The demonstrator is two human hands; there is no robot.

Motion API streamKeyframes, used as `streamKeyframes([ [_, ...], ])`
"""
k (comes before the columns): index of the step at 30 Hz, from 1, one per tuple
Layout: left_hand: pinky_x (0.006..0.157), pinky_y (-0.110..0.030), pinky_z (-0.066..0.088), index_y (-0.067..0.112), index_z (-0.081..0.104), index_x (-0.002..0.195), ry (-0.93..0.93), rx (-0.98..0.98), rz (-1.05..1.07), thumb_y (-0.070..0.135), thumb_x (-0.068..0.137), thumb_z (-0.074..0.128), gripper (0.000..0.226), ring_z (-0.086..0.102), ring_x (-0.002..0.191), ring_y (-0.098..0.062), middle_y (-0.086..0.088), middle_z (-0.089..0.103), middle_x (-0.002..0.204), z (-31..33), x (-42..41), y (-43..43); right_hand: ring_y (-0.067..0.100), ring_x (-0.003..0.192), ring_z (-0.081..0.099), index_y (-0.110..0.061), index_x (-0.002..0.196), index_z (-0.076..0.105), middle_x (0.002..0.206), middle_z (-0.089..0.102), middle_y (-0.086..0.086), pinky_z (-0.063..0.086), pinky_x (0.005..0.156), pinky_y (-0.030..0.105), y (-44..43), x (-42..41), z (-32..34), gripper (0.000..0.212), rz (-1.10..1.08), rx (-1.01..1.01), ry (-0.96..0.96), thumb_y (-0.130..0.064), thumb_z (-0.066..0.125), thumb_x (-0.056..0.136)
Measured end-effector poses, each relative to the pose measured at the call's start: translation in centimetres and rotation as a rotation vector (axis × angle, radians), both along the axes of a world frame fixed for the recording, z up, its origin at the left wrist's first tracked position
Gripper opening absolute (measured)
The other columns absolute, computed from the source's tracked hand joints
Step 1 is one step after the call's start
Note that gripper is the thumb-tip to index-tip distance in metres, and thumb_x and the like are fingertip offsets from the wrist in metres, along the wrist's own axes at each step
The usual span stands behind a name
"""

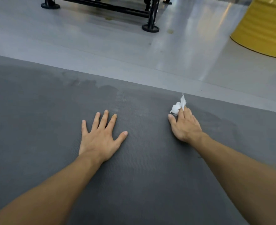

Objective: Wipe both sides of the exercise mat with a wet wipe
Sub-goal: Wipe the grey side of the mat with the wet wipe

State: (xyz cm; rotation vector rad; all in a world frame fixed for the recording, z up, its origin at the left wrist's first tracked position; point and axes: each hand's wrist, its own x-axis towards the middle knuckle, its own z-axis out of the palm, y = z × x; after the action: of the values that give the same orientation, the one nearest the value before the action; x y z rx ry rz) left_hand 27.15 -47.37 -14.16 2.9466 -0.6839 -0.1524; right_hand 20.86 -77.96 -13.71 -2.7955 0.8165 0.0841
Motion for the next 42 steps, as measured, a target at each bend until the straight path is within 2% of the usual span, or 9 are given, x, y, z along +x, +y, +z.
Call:
streamKeyframes([
  [4,0.126,-0.053,-0.006,0.039,-0.001,0.162,0.001,-0.017,0.007,0.075,0.095,0.006,0.076,-0.015,0.156,-0.014,0.01,-0.012,0.17,0.2,-1.7,0.4,0.024,0.153,0.014,-0.009,0.161,0.013,0.167,0.015,0.01,0.01,0.125,0.035,5.9,-2.6,0.8,0.075,0.221,0.032,-0.069,-0.054,0.032,0.103],
  [7,0.126,-0.049,-0.007,0.039,-0.002,0.162,0.007,-0.023,0.005,0.073,0.095,0.002,0.075,-0.016,0.156,-0.012,0.011,-0.014,0.17,0.3,-3.5,1.0,0.015,0.156,-0.006,-0.012,0.162,0.001,0.171,-0.004,0.003,-0.002,0.127,0.033,10.5,-5.4,1.2,0.076,0.404,0.074,-0.034,-0.054,0.026,0.105],
  [13,0.127,-0.045,-0.005,0.039,-0.001,0.162,-0.012,-0.023,-0.013,0.072,0.089,-0.005,0.08,-0.015,0.155,-0.009,0.012,-0.014,0.169,0.1,-6.8,2.5,0.009,0.155,-0.012,-0.016,0.163,0.0,0.17,-0.008,-0.001,-0.006,0.126,0.031,12.1,-11.5,1.6,0.074,0.653,-0.004,-0.001,-0.057,0.021,0.105],
  [17,0.127,-0.044,-0.007,0.037,-0.004,0.162,-0.008,-0.023,-0.024,0.071,0.089,-0.007,0.08,-0.018,0.154,-0.009,0.012,-0.017,0.167,0.3,-8.8,3.3,0.017,0.154,0.015,-0.02,0.16,0.019,0.167,0.022,0.002,0.01,0.126,0.034,6.6,-13.1,0.9,0.08,0.397,-0.018,-0.06,-0.069,0.015,0.097],
  [20,0.127,-0.045,-0.006,0.036,-0.006,0.162,-0.019,-0.018,-0.031,0.07,0.09,-0.006,0.079,-0.018,0.155,-0.01,0.011,-0.017,0.168,0.5,-9.4,3.4,0.026,0.141,0.038,-0.015,0.148,0.039,0.146,0.045,0.009,0.03,0.117,0.039,0.0,-14.7,0.5,0.094,0.118,-0.117,-0.045,-0.077,0.002,0.089],
  [23,0.127,-0.046,-0.003,0.037,-0.003,0.162,-0.036,-0.014,-0.033,0.07,0.092,-0.003,0.077,-0.014,0.156,-0.011,0.01,-0.013,0.169,0.3,-9.3,3.4,0.023,0.144,0.033,-0.016,0.152,0.032,0.15,0.04,0.006,0.029,0.119,0.041,-3.4,-15.2,0.6,0.107,0.028,-0.116,-0.001,-0.086,-0.007,0.08],
  [27,0.127,-0.048,0.001,0.036,0.004,0.163,-0.043,-0.032,-0.039,0.07,0.095,0.003,0.076,-0.009,0.157,-0.012,0.01,-0.008,0.169,0.0,-9.1,3.5,0.02,0.154,0.014,-0.014,0.161,0.015,0.167,0.017,0.005,0.018,0.125,0.041,-2.1,-12.1,0.4,0.103,-0.021,0.007,-0.02,-0.084,0.009,0.086],
  [35,0.127,-0.049,0.0,0.036,0.0,0.163,-0.051,-0.008,-0.039,0.07,0.095,0.003,0.076,-0.012,0.157,-0.013,0.009,-0.01,0.17,0.0,-9.1,3.5,0.016,0.156,-0.004,-0.01,0.162,0.008,0.17,0.002,0.005,0.005,0.127,0.035,9.7,-7.8,0.8,0.097,0.438,0.012,-0.082,-0.076,0.019,0.092],
  [42,0.127,-0.049,0.001,0.037,0.002,0.162,-0.05,-0.015,-0.036,0.07,0.094,0.004,0.076,-0.01,0.157,-0.013,0.009,-0.008,0.17,0.1,-9.1,3.4,0.007,0.155,-0.006,-0.018,0.163,0.007,0.171,0.002,-0.003,0.004,0.127,0.033,10.3,-11.6,1.7,0.088,0.682,-0.041,-0.037,-0.073,0.02,0.097],
])
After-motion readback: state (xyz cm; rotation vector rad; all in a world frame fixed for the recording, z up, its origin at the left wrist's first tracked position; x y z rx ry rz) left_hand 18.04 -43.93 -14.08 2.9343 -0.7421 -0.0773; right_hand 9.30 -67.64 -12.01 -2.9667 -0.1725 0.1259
